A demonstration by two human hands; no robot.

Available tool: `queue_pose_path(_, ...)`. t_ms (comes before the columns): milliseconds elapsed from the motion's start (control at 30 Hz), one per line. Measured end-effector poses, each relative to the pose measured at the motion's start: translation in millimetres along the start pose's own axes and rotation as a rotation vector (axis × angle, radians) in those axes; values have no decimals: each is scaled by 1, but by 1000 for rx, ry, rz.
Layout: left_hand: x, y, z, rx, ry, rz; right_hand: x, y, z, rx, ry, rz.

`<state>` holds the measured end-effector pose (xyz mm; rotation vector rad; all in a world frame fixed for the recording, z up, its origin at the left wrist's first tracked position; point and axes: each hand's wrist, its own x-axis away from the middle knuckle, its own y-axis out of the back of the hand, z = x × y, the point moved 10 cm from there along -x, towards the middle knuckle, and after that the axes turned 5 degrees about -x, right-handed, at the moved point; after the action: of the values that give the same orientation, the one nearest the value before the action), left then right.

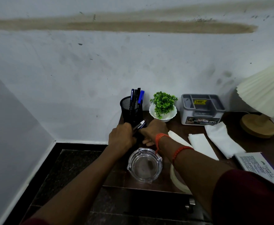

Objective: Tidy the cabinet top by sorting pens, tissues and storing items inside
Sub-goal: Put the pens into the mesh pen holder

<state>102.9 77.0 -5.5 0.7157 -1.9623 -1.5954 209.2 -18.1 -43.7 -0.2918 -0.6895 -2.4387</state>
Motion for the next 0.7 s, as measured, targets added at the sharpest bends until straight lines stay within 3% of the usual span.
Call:
queue_pose_path(300,9,3,0,-70,-49,34,-16,-11,-7,72,-6,-133)
queue_pose_path(700,16,14,13,-48,-18,17,-34,-14,-39,-34,-143,-259)
